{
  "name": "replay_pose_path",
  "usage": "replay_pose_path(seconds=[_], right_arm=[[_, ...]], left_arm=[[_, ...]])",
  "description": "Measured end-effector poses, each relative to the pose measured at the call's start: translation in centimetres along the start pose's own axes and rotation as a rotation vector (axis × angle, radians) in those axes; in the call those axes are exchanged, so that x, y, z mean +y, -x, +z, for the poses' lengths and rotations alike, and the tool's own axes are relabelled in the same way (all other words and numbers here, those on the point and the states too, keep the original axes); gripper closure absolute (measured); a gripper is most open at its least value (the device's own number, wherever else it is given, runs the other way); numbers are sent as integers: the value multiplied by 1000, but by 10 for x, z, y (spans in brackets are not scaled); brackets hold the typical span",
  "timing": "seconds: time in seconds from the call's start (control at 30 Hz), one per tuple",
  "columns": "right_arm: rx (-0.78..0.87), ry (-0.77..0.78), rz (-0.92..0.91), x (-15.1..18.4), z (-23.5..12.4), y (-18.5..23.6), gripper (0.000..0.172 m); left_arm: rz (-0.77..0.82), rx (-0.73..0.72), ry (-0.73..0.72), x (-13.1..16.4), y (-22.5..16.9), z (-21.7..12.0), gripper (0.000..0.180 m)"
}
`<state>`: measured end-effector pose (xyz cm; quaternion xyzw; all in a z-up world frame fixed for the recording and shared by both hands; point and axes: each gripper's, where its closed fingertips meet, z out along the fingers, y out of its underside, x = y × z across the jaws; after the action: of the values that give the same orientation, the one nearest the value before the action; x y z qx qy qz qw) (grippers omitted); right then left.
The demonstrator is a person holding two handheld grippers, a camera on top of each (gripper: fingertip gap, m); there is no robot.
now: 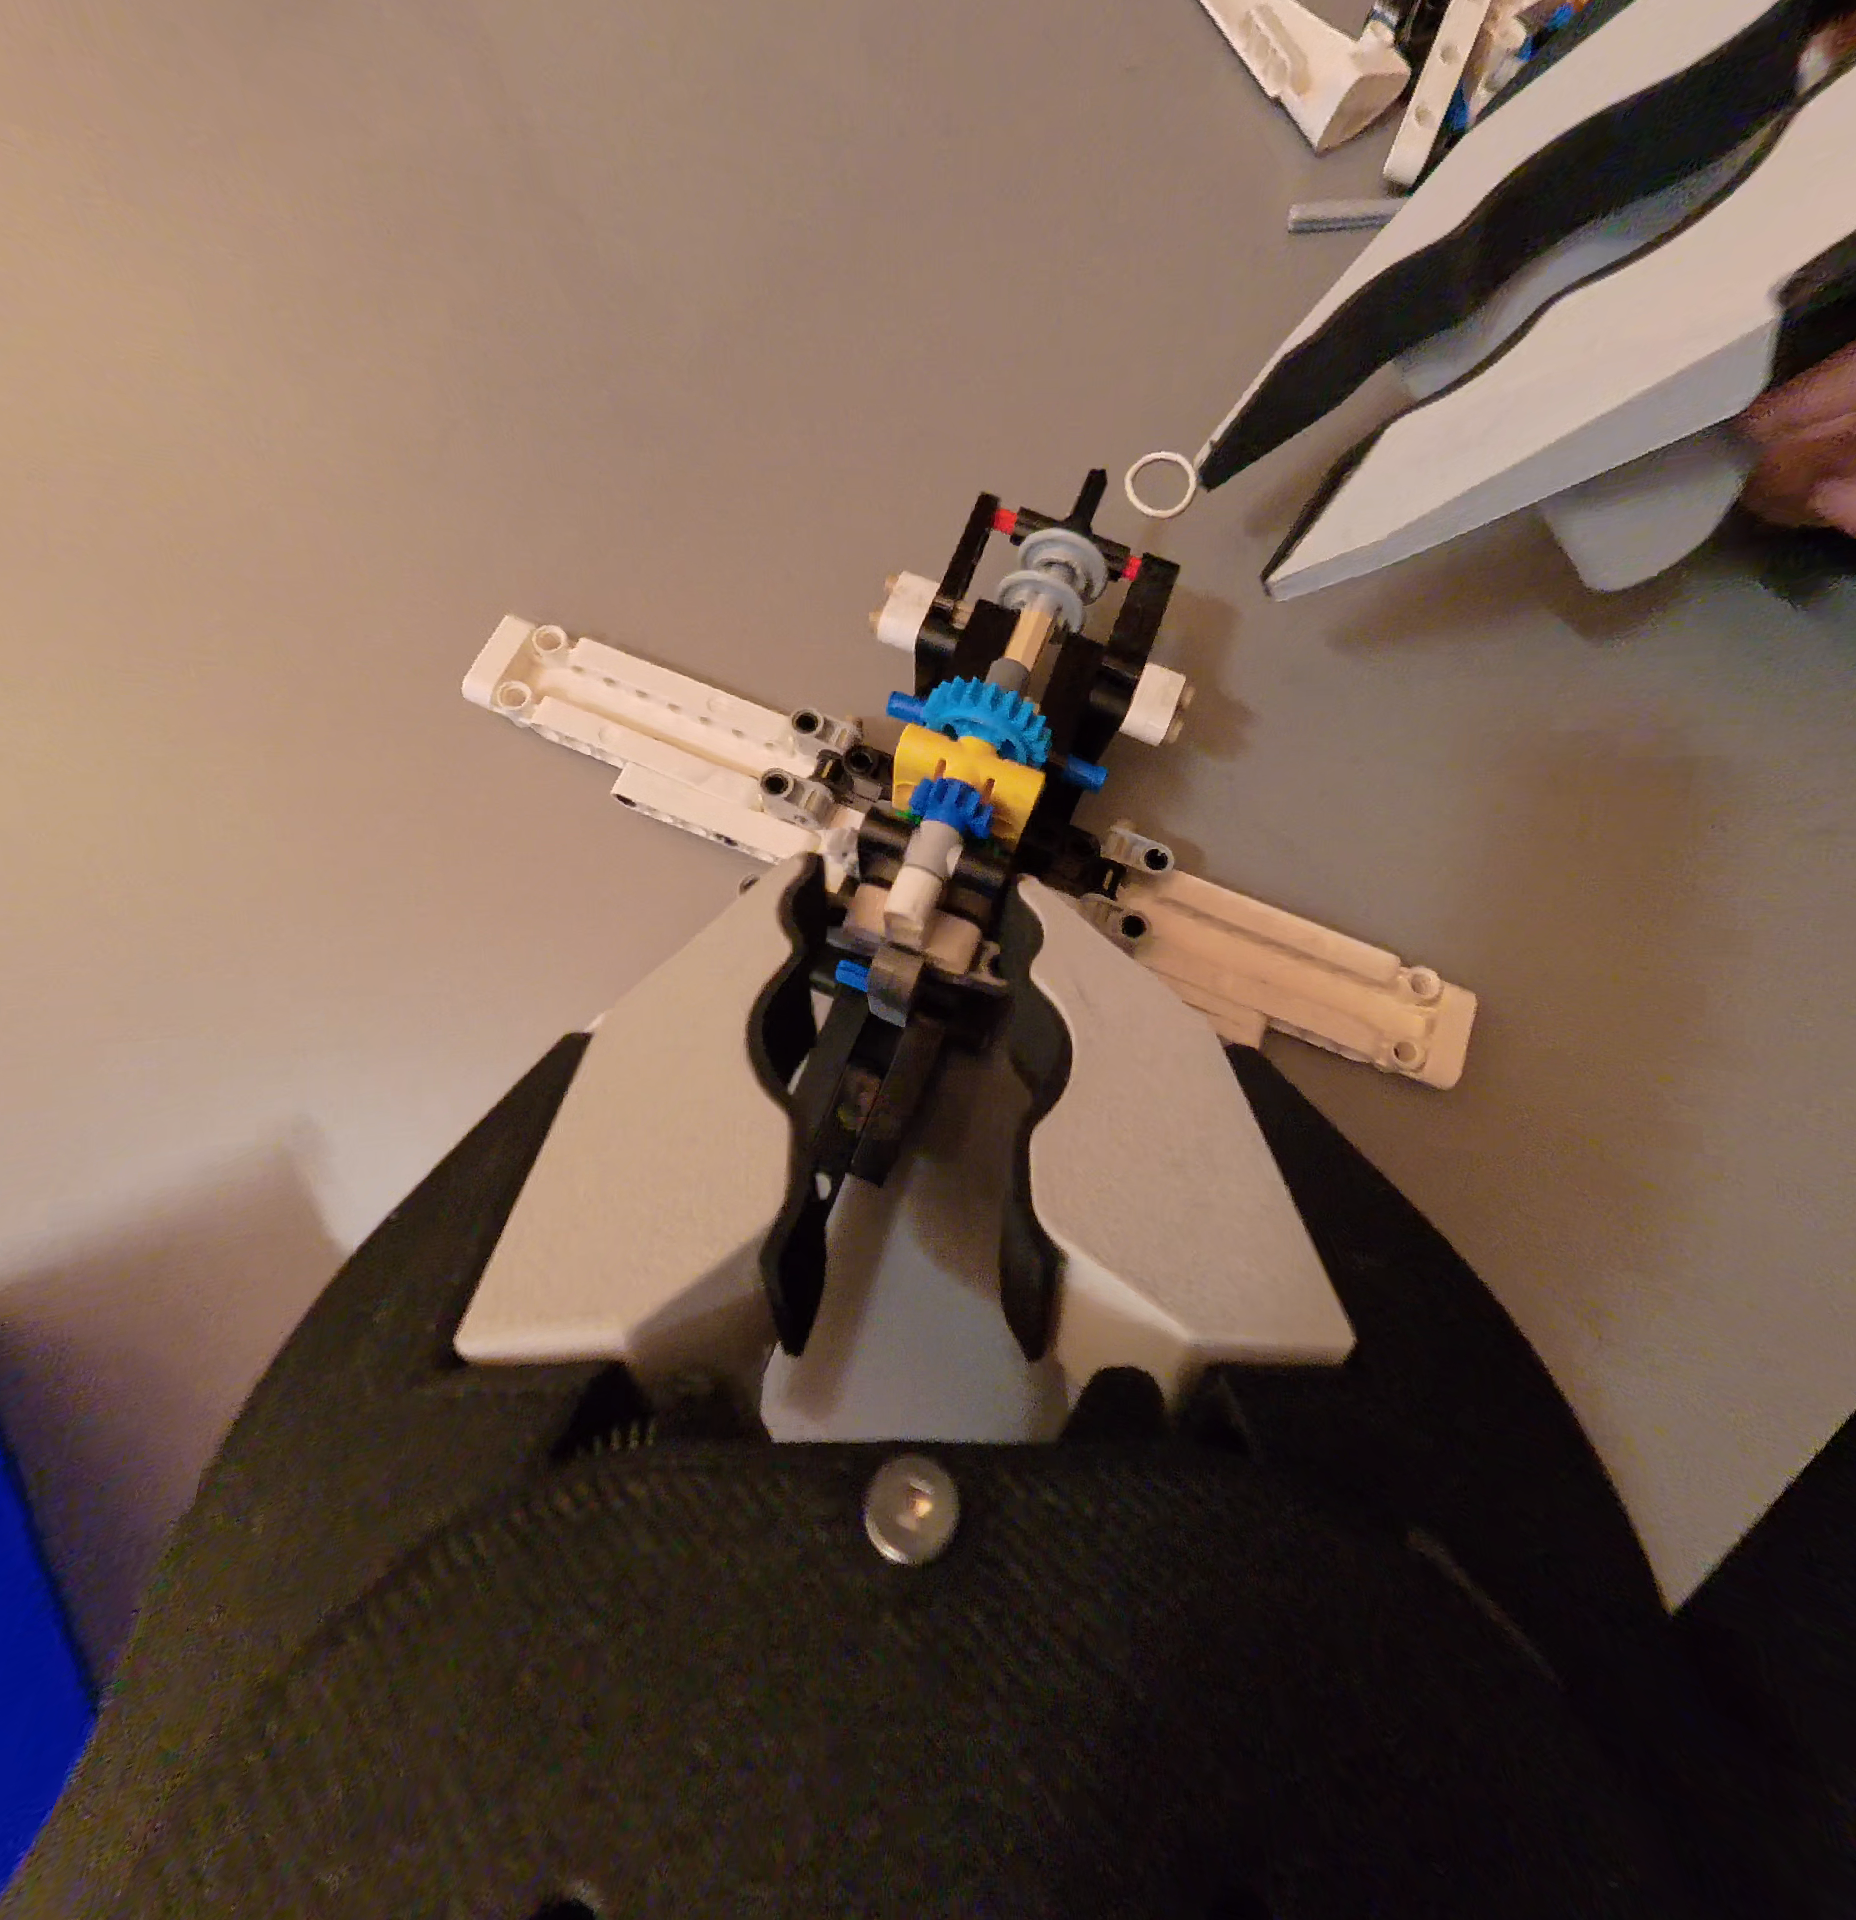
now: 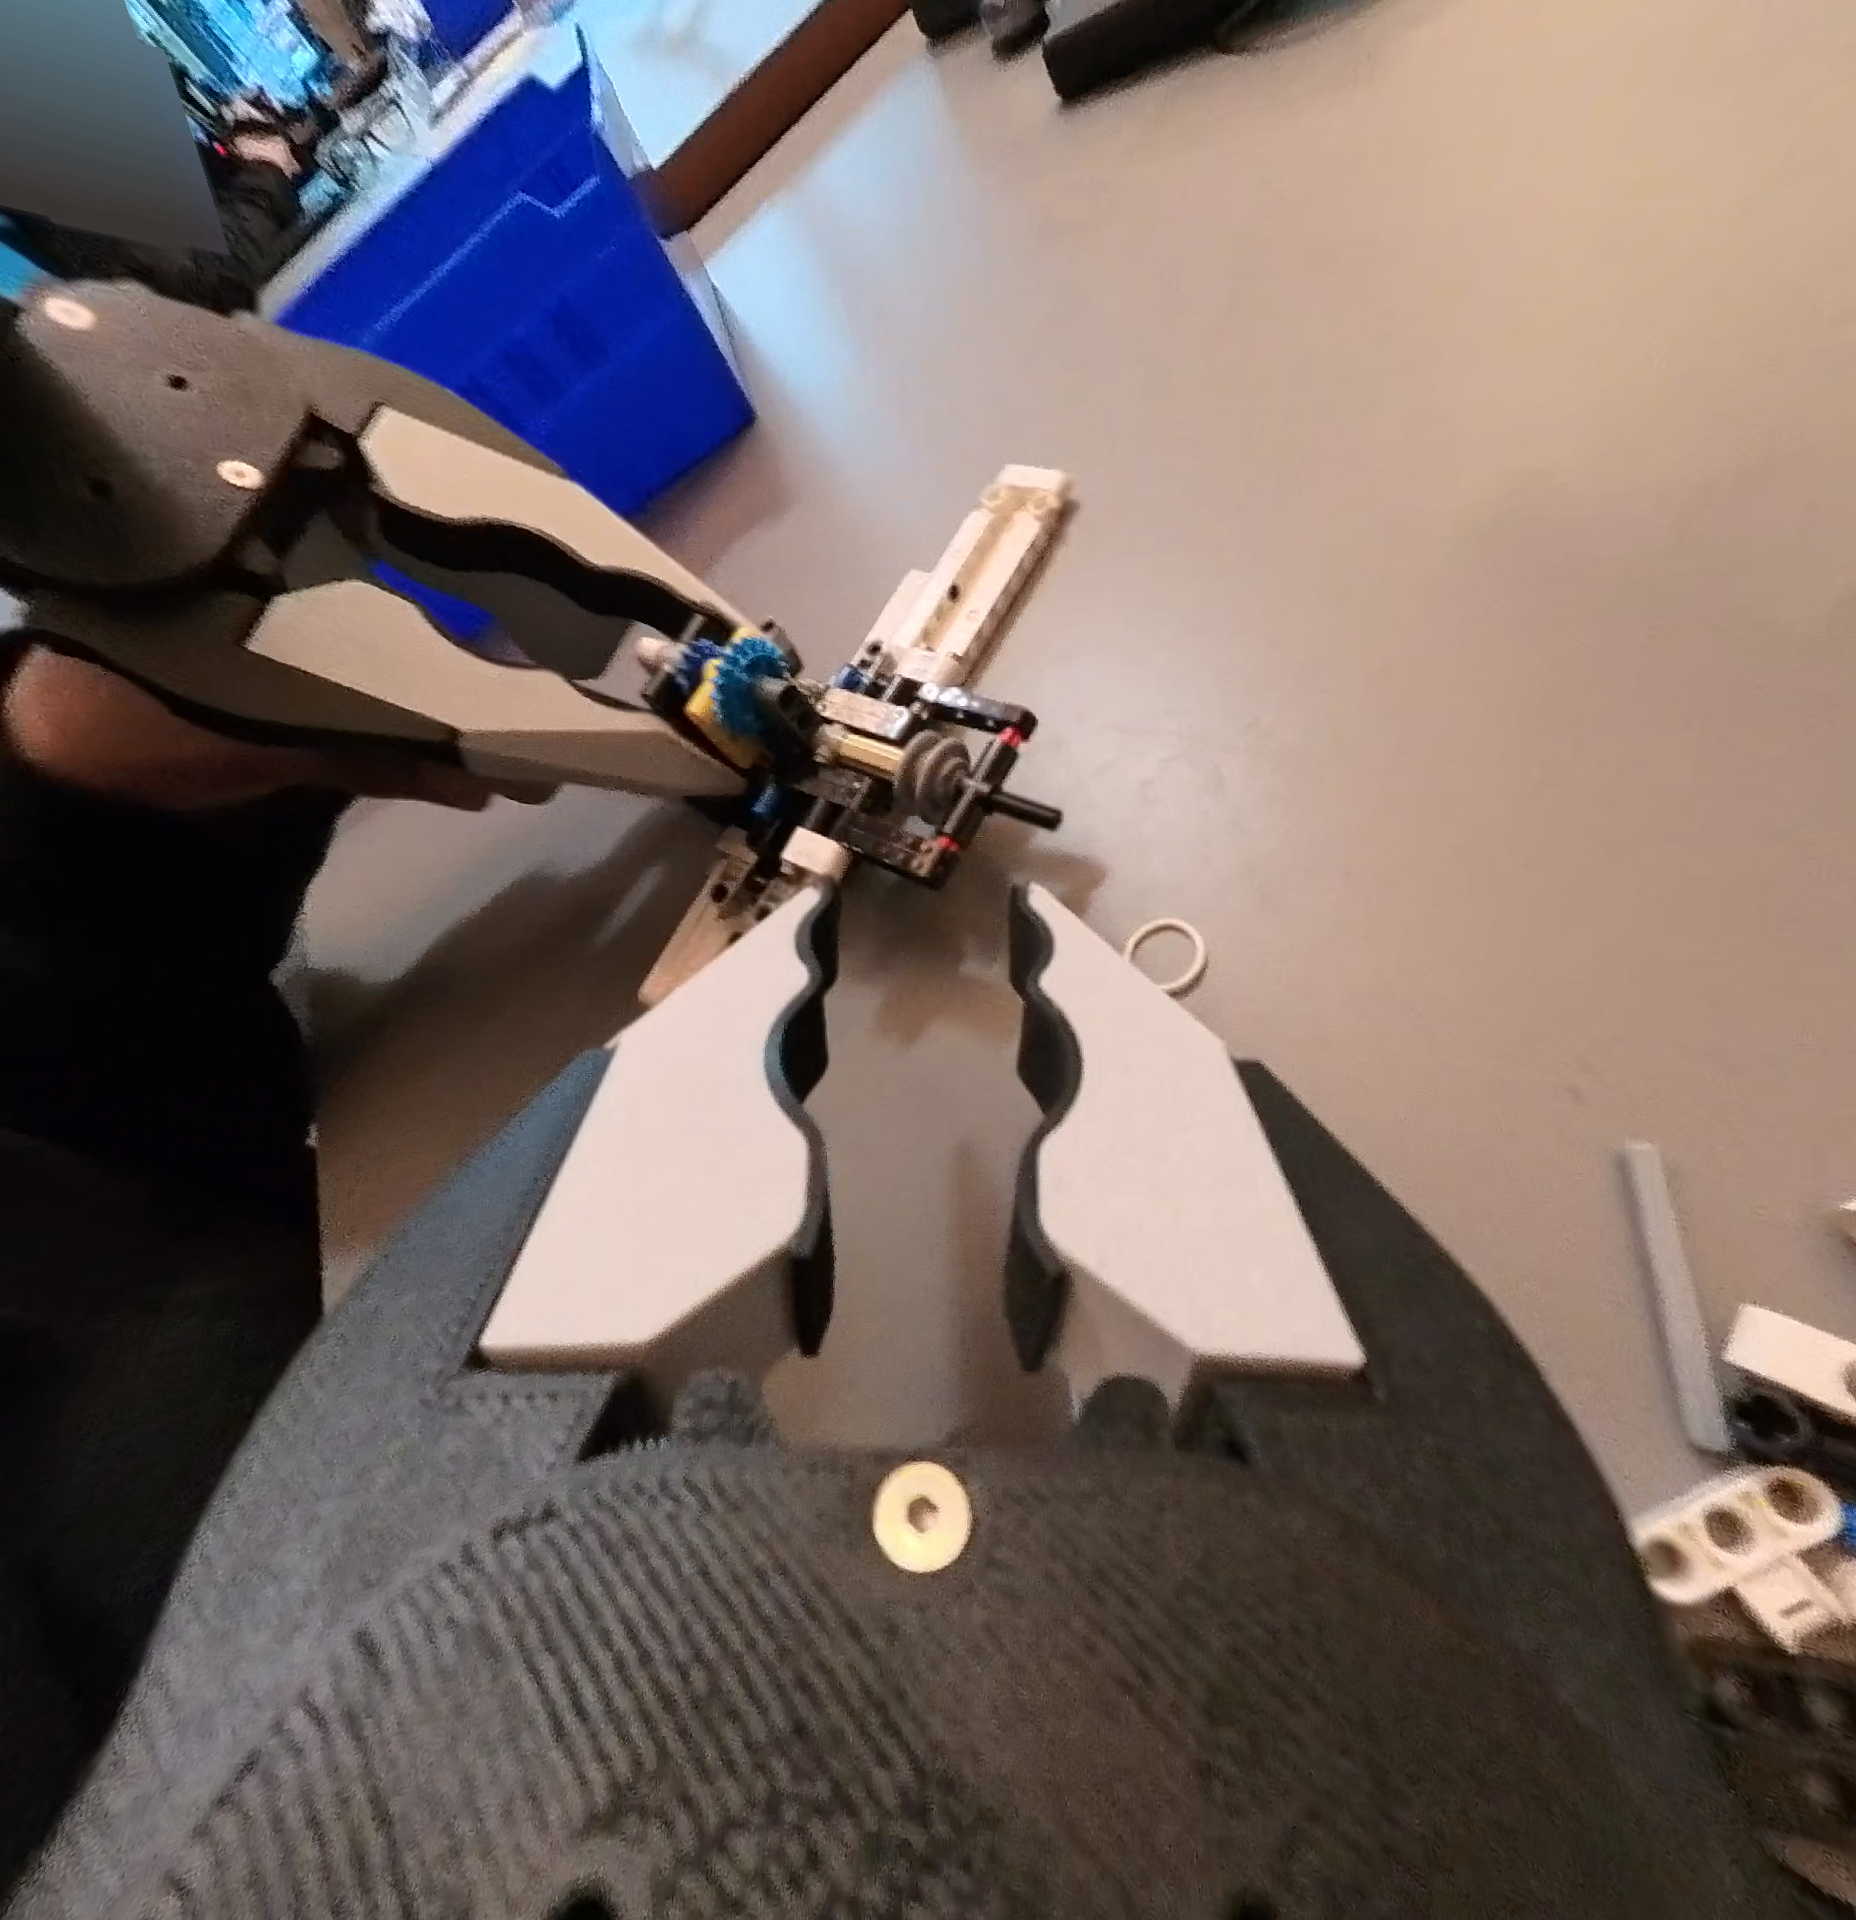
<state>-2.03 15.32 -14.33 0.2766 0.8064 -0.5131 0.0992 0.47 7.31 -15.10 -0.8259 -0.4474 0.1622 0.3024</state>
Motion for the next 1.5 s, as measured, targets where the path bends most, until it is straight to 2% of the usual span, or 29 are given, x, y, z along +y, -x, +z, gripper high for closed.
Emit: replay_pose_path(seconds=[0.1,0.23,0.33,0.47,0.53,0.6,0.63,0.77,0.83,0.9,0.97,1.0,1.07,1.13,1.17,1.27,1.5], right_arm=[[-10,49,-12,3,6,1,136],[-50,62,-2,0,12,2,132],[-55,35,36,-11,7,-8,129],[-96,56,82,-9,6,-7,128],[-83,63,64,-4,8,-6,130],[-79,64,51,-1,9,-3,133],[-87,63,53,-1,10,0,134],[-107,96,58,7,16,8,137],[-100,117,53,9,19,7,137],[-121,120,62,9,20,10,139],[-143,117,87,7,21,11,144],[-149,118,98,7,21,10,145],[-160,115,111,7,22,9,152],[-209,99,130,3,21,15,156],[-231,88,138,1,20,18,158],[-266,1,144,-13,16,25,162],[-311,-243,20,-50,-10,44,165]], left_arm=[[-37,0,-50,-5,4,-13,138],[-67,76,-126,-21,2,-23,122],[-17,112,-144,-35,-8,-21,105],[94,151,-129,-53,-19,-9,99],[135,158,-102,-60,-13,-2,105],[169,155,-95,-71,6,5,121],[160,182,-76,-75,14,9,124],[49,549,116,-77,2,28,126],[-1,718,249,-68,-10,34,127],[-35,842,373,-56,-19,37,128],[-57,938,438,-49,-25,34,131],[-68,981,449,-47,-27,31,139],[-79,1020,448,-45,-28,28,156],[-96,1027,420,-47,-26,23,162],[-106,1005,392,-50,-23,22,175],[-148,1001,296,-63,-18,6,175],[-173,958,43,-91,-25,-44,176]])
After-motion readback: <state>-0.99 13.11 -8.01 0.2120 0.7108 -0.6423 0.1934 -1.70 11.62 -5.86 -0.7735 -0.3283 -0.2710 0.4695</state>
